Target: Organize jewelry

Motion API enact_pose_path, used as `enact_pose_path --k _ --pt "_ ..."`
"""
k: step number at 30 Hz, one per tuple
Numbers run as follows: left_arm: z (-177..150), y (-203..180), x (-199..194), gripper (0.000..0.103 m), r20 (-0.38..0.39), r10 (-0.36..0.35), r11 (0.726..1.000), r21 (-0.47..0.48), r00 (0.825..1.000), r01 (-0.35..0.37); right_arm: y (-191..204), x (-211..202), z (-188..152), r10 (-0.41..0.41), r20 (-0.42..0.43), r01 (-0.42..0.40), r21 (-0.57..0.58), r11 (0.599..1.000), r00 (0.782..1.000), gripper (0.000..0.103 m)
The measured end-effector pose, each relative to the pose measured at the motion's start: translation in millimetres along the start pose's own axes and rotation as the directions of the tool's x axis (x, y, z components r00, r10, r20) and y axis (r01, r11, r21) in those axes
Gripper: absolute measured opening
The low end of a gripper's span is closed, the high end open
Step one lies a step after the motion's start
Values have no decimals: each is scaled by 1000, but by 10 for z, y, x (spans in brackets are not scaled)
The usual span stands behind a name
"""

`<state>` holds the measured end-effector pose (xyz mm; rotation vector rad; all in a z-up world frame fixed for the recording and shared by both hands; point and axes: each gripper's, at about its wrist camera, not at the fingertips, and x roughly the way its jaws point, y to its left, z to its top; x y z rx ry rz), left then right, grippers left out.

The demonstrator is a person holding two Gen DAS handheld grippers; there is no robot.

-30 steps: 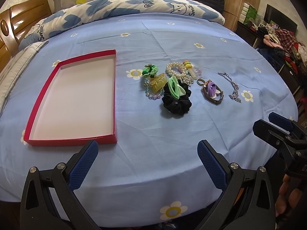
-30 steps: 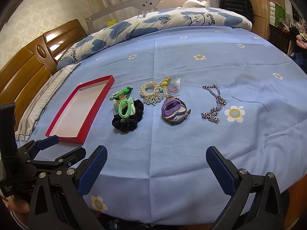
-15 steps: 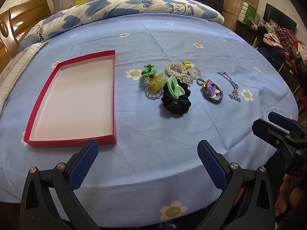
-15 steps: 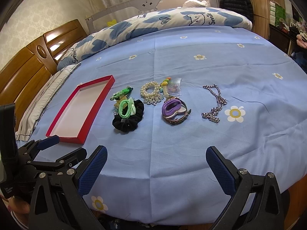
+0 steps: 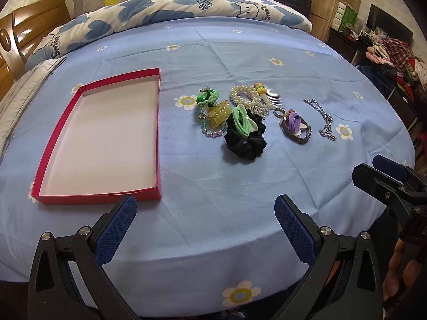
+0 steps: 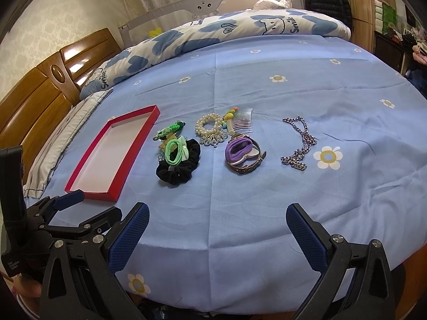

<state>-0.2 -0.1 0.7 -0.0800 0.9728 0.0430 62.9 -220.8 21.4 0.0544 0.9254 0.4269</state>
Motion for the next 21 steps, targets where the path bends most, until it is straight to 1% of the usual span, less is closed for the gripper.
enact_pose_path --k 14,21 --pt "33 32 80 103 -21 -12 1000 -7 1000 12 -66 70 8 8 -7 -8 16 1000 1000 102" --pt "129 97 208 103 -37 -28 999 -26 999 27 -151 169 67 16 -3 -16 20 1000 1000 101"
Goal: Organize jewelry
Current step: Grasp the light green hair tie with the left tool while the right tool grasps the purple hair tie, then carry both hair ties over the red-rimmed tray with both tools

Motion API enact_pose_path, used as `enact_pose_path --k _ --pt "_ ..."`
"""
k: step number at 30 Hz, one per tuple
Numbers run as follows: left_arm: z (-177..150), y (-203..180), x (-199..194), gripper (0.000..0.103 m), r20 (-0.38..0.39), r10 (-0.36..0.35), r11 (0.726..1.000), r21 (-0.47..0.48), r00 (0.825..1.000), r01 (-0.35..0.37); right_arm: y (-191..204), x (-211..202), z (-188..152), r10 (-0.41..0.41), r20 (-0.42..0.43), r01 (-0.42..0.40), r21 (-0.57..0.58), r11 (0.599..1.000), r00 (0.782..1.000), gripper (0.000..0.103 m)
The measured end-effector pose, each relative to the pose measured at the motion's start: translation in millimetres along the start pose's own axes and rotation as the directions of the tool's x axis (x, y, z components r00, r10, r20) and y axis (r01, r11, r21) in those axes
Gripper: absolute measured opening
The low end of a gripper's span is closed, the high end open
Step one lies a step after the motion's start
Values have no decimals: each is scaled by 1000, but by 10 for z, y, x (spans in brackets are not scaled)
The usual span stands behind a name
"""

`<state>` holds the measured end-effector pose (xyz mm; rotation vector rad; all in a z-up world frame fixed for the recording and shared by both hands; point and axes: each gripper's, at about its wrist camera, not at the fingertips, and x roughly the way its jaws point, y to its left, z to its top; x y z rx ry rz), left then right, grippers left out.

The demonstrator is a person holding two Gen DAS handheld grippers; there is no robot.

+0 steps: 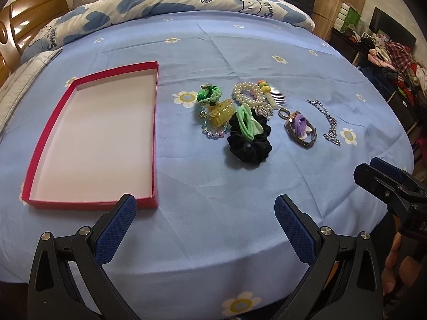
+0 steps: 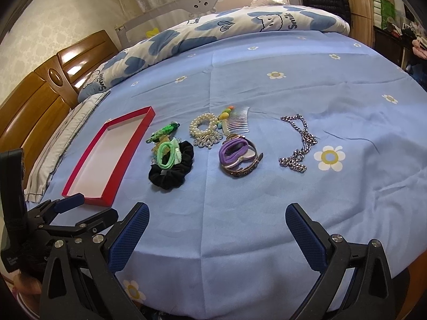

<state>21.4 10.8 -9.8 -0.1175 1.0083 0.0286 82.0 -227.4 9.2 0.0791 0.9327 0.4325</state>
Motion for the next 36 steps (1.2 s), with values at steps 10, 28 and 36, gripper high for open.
enact_pose_path --k 10,28,36 --pt "305 36 296 95 -32 -79 996 -47 996 77 -205 345 247 49 -23 -47 53 997 999 79" --pt "767 -101 798 49 -103 -160 987 -18 982 159 -297 985 502 105 -105 -96 89 991 989 33" --pt "770 -112 794 5 -109 -202 979 -8 973 202 -333 968 530 109 -99 -100 88 991 989 6"
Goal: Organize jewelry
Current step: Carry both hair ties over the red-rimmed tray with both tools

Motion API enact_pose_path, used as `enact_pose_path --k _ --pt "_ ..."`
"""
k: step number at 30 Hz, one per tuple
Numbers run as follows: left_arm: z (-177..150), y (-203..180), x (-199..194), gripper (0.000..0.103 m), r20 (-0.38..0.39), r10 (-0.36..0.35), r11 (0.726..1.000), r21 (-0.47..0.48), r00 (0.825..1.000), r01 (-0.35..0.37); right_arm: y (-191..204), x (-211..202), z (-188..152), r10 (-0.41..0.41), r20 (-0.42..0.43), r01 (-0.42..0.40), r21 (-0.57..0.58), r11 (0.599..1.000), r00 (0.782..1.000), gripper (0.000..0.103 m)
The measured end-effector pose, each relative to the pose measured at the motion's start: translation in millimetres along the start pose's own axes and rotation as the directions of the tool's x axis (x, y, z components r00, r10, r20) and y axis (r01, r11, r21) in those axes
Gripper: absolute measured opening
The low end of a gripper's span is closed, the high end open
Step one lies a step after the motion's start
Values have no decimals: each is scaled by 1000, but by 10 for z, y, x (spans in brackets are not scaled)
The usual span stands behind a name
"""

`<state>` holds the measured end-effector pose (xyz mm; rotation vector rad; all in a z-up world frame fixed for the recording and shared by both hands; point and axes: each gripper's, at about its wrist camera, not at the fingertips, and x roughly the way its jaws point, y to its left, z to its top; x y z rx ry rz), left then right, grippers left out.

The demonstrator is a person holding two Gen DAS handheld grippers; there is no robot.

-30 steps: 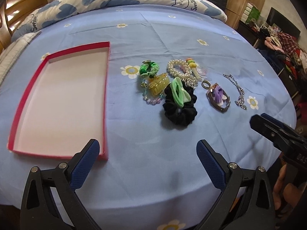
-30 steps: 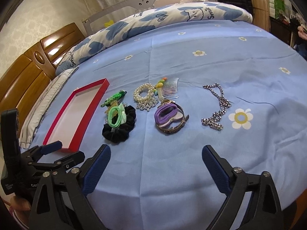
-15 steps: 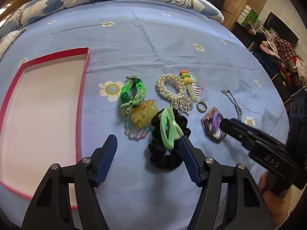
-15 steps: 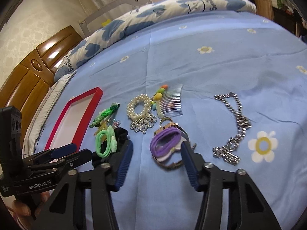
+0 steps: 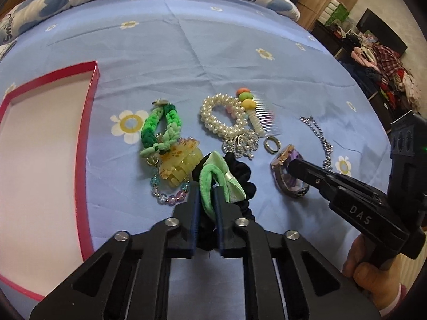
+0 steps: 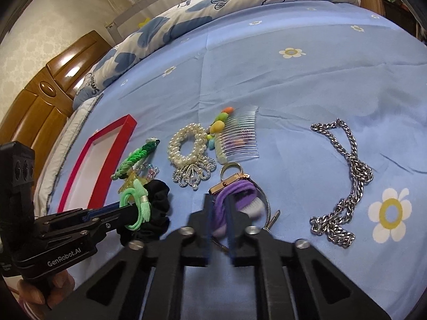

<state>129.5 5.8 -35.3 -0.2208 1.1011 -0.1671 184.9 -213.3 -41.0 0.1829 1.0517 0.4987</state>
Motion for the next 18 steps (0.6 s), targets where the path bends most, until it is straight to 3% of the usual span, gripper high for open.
enact_pose_path --k 9,18 --pt "-59 74 -348 4 56 -30 999 -28 998 32 86 -200 -25 6 48 -5 -12 1000 999 5" --pt "-173 311 -647 4 102 -2 997 -82 995 10 451 -276 -28 65 58 -61 -70 996 996 5"
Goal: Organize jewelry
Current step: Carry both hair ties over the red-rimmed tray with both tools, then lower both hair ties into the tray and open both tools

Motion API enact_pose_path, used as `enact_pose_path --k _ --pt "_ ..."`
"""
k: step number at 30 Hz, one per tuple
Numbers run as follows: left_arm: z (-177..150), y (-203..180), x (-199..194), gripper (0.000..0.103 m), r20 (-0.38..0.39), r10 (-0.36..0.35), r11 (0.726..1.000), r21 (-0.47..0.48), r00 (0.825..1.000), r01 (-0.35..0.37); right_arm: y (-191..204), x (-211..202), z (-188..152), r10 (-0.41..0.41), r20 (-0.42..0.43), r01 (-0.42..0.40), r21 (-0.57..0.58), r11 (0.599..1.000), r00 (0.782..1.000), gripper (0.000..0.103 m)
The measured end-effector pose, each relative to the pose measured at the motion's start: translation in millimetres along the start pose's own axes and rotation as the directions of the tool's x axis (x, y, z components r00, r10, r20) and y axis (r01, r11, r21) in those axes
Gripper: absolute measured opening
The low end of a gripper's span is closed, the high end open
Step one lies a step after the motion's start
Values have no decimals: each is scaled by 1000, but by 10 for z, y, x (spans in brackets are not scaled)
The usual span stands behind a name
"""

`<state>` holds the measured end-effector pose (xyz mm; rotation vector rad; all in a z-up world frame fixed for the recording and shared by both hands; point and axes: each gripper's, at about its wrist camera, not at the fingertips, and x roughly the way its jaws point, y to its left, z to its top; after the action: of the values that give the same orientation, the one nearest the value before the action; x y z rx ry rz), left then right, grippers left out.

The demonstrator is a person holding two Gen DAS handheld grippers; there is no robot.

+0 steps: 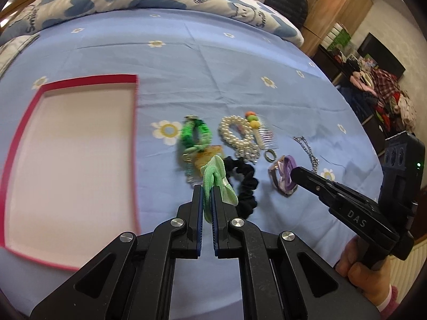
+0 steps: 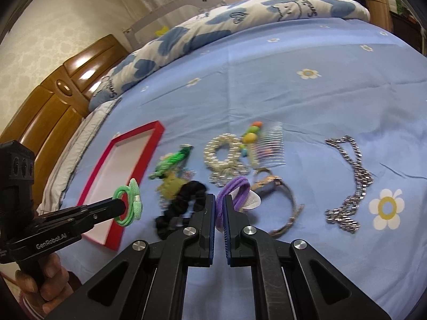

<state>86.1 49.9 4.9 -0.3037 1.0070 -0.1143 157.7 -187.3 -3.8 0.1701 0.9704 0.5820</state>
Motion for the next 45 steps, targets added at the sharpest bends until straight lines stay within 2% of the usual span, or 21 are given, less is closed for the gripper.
enact_pose_path --k 11,22,29,35,42,45 --pt "-133 610 -346 4 49 82 991 -109 995 -77 697 113 -62 122 -38 -125 -108 986 992 5" --pt "-224 1207 -534 4 66 155 966 -219 986 -138 1395 404 -98 218 -108 -236 -204 950 970 5" --pt "-241 1483 -546 4 56 193 950 -260 979 -173 1662 676 -127 237 -160 -270 -230 935 958 5" --pt "-241 1645 -444 5 28 219 941 -269 975 -204 1821 962 -140 221 -205 -270 -249 930 953 5" --pt "-275 1775 -296 5 -20 227 934 -277 974 -223 1842 1198 -222 205 -265 -270 -240 932 942 6" --pt "-298 1798 -238 5 -44 227 932 -279 973 -230 1822 1256 -254 203 -289 -273 -229 934 936 10"
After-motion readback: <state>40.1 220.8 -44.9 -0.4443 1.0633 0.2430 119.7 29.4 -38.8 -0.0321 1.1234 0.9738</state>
